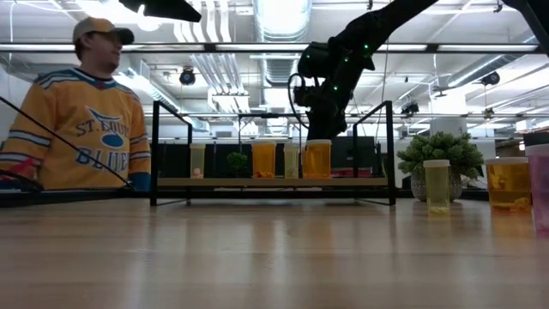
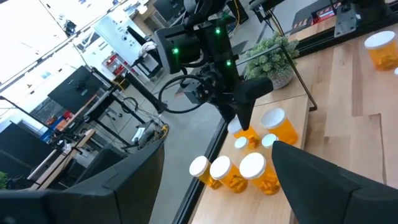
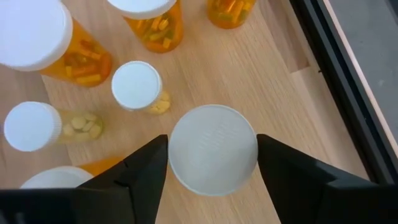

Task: Pick and place medicine bottles onto shelf by color
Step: Put the large orange pill bottle on the shelf aligned with the other large orange pill bottle, then put the small yellow pill bottle on the shelf

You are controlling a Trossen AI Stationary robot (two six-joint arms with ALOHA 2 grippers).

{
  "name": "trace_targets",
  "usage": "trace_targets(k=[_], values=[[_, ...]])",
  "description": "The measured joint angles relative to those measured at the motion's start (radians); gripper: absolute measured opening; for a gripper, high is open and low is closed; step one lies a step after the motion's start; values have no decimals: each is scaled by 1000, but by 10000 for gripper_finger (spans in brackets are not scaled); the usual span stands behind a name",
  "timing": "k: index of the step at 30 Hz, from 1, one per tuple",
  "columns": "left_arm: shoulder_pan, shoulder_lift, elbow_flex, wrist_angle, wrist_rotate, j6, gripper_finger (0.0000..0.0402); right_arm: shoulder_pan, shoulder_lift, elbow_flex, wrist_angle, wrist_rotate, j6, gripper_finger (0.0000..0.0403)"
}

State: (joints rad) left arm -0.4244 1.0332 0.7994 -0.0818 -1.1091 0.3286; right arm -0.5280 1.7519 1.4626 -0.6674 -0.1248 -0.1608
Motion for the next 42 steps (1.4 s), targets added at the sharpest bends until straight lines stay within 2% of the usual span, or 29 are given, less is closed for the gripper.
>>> trace_targets(k=[10, 22, 31, 42], values=[[0, 0, -1, -2, 0, 0, 280, 0, -5, 51, -43, -15, -4, 224], [0, 0, 0, 0, 0, 0, 280, 7, -4, 36, -54, -14, 10, 224], [0, 0, 0, 3, 0, 0, 280, 9, 3, 36, -53, 2, 46, 253], [0, 0, 0, 7, 1, 0, 280, 11, -15, 90, -81, 0, 33, 250]])
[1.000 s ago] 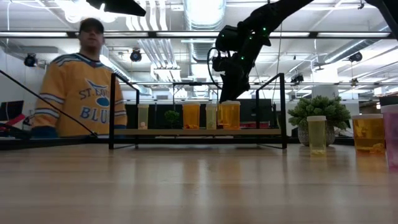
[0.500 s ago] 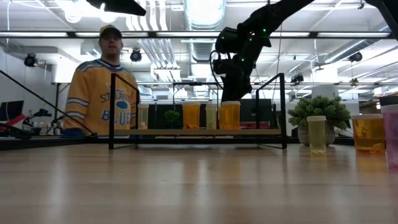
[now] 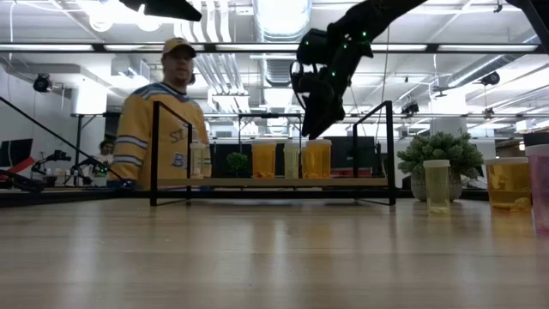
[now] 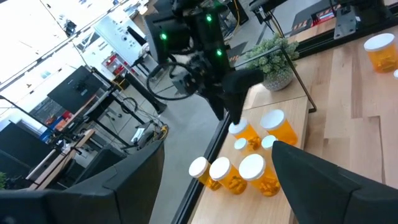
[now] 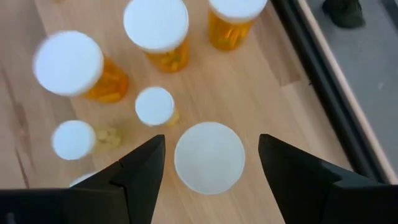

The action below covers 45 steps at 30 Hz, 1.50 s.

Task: Pick and place medicine bottles onto shelf by color
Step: Put the small yellow pill bottle on the shelf

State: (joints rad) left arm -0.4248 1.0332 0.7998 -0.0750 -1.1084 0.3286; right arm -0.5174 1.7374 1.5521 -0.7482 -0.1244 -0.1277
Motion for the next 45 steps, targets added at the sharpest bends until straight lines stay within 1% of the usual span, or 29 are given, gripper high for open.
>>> trace_targets(k=[6, 9, 13, 16, 19, 21, 24, 26, 28, 32, 35, 38, 40, 45], values=[[0, 0, 0, 0, 1, -2, 280, 10, -5, 78, -105, -4, -6, 242], [0, 0, -1, 5, 2, -3, 280, 35, -26, 91, -155, -2, -17, 235], [0, 0, -1, 10, 5, -6, 280, 102, -95, 57, -152, 9, -3, 228], [0, 0, -1, 16, 7, -8, 280, 181, -154, 1, -119, 63, 20, 226], [0, 0, -1, 16, 7, -26, 280, 269, -222, -102, -16, 79, 41, 226], [0, 0, -1, 19, 7, -44, 280, 329, -273, -190, 76, 84, 58, 226], [-1, 0, -4, 19, 9, -87, 280, 422, -353, -339, 235, 126, 76, 226], [-1, 4, -4, 19, 28, -112, 280, 484, -401, -445, 367, 156, 68, 226], [-1, 12, -3, 22, 43, -114, 280, 541, -445, -548, 511, 160, 54, 226], [-2, 31, -3, 67, 44, -115, 280, 631, -511, -724, 793, 190, 20, 226], [-2, 54, -3, 67, 50, -139, 280, 661, -550, -833, 997, 204, -24, 226], [-2, 72, 0, 68, 51, -164, 280, 662, -591, -912, 1144, 203, -41, 226], [-1, 83, 0, 76, 51, -183, 280, 661, -618, -946, 1179, 206, -40, 226], [-1, 112, 0, 75, 51, -218, 280, 662, -687, -999, 1195, 204, -40, 226]])
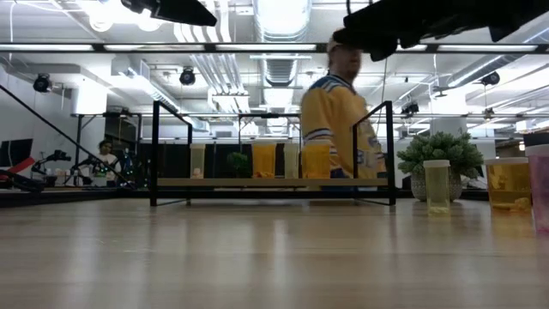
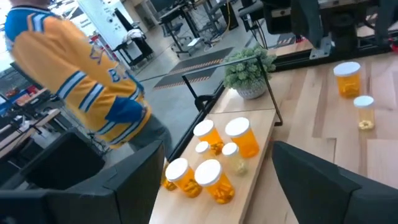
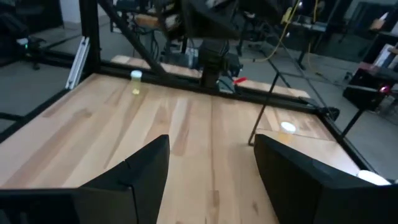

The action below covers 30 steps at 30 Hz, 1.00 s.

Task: Pick and place medicine bottles onto shelf by color
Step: Put the small yellow pill bottle on the shelf

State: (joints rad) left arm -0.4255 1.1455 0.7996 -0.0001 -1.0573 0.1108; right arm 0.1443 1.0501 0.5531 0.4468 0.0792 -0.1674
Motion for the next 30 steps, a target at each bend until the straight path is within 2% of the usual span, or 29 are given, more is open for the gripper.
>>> trace_targets(k=[8, 12, 16, 19, 22, 26, 30], values=[[0, 37, 2, 48, 2, -3, 280, 0, -120, -68, 16, 0, 2, 226], [-1, 56, 18, 45, 10, -54, 280, 0, -159, -104, 44, -5, 9, 226], [-2, 72, 23, 44, 85, -140, 280, 0, -166, -140, 105, -35, -9, 226], [-2, 75, 40, 44, 228, -241, 280, 0, -160, -168, 170, -64, -34, 226], [-2, 64, 67, 43, 458, -399, 280, -1, -158, -197, 247, -70, -59, 226], [-3, 56, 117, -41, 734, -829, 280, 0, -162, -221, 321, -80, -61, 226], [-48, 71, 155, -323, 998, -1304, 280, 0, -159, -227, 321, -80, -61, 226]])
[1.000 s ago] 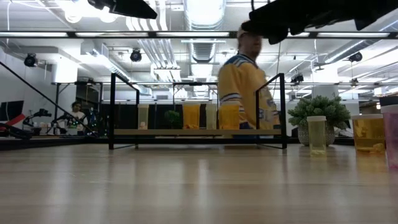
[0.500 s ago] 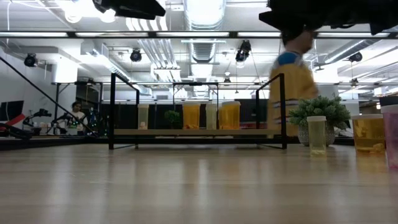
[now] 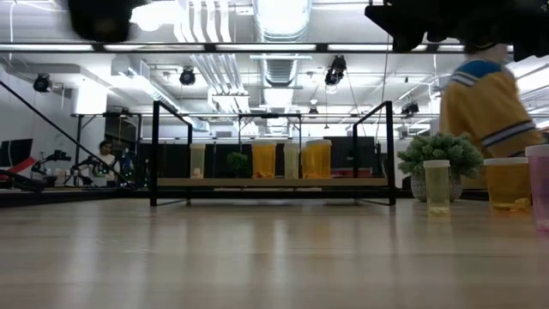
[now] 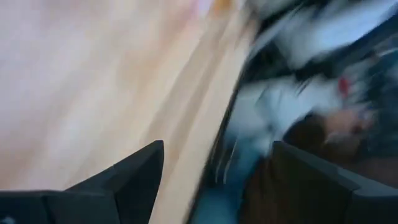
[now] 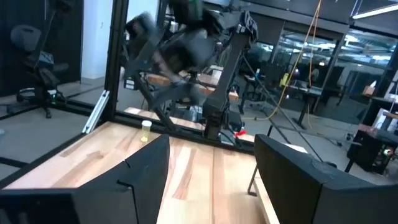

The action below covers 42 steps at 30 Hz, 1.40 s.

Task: Pick and place medicine bottles onto shelf by color
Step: Put the small yellow pill bottle on the shelf

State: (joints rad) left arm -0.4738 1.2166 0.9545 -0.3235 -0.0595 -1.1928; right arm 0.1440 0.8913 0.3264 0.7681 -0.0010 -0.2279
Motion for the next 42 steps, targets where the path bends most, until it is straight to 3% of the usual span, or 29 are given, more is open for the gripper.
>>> trace_targets(k=[5, 9, 19, 28, 42], values=[[-142, 75, 0, -436, 207, -369, 280, 0, 0, -4, 0, -3, 4, 226], [-221, 136, 6, -633, 346, -492, 280, 0, 0, -4, -7, -3, 8, 226], [-362, 240, 0, -712, 391, -557, 280, 0, 0, 3, -7, -3, 21, 226], [-382, 310, 3, -698, 363, -537, 275, 0, 0, 4, -7, -3, 37, 226], [-384, 322, 1, -699, 361, -528, 128, 0, 0, 5, -7, -3, 48, 226]])
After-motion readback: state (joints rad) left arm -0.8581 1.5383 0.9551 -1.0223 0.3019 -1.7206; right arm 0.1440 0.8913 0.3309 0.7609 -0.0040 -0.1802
